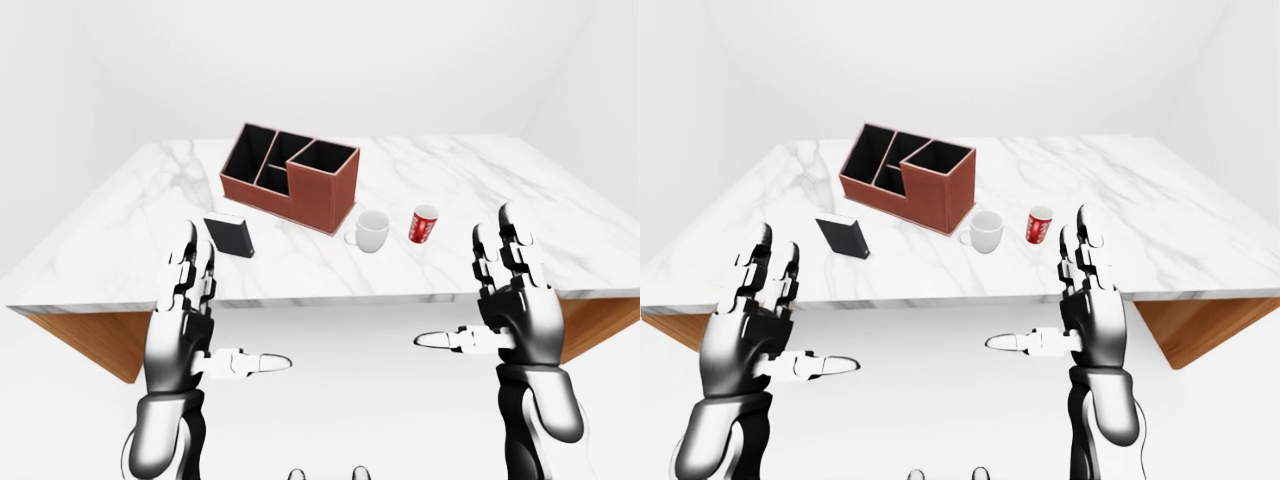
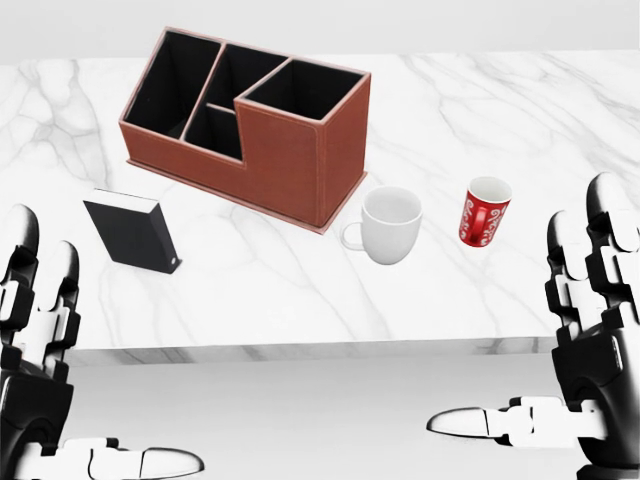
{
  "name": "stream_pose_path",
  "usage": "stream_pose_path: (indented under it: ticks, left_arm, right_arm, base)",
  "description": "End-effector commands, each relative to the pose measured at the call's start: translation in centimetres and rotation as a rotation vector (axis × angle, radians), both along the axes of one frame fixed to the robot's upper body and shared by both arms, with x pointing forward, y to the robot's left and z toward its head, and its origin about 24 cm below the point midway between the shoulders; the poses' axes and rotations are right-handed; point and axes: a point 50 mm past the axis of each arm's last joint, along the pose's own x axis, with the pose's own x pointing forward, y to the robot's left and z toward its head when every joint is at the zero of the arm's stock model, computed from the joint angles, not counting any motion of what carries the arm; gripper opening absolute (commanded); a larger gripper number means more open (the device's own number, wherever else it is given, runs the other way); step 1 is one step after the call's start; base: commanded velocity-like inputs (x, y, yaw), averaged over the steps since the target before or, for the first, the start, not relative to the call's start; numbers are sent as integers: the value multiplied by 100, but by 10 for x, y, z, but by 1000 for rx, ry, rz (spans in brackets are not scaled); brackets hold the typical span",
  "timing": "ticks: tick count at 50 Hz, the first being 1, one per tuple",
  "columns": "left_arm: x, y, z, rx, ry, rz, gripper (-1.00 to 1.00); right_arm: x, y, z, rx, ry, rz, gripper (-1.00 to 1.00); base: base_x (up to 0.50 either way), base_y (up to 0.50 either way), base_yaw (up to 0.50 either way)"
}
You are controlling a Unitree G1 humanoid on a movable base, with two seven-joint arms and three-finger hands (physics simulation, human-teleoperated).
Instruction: Pick up the red mug and place it to the right of the caddy.
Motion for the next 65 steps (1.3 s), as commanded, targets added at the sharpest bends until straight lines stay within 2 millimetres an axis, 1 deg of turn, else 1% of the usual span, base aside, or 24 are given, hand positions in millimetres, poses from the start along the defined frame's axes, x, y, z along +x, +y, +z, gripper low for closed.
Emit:
stream_pose_path:
  ticks: [1,5,6,7,20,24,36,65]
  left_arm:
    - [-3,0,1,14,1,6,100]
    - [-3,1,1,14,-1,7,100]
    - [-9,2,7,13,-25,12,100]
    - [-10,2,8,14,-29,12,100]
    - [-11,1,8,16,-29,10,100]
    - [-12,1,12,19,-48,10,100]
    - [-12,2,10,19,-36,10,100]
    - [-14,1,12,22,-46,8,100]
  right_arm:
    - [-1,1,1,-2,-3,8,100]
    - [0,1,-1,-3,7,8,100]
    - [-1,3,-1,-13,9,16,100]
    - [-2,3,-1,-14,9,16,100]
    - [-2,2,-1,-14,10,15,100]
    - [-2,3,-1,-14,10,16,100]
    - [-1,3,-2,-14,13,15,100]
    - [-2,3,-2,-18,15,16,100]
  base:
    - [34,0,0]
    - [34,-11,0]
    - [34,-12,0]
    - [33,-11,0]
    - [34,-12,0]
    - [34,-11,0]
    - [34,-12,0]
    - [34,-14,0]
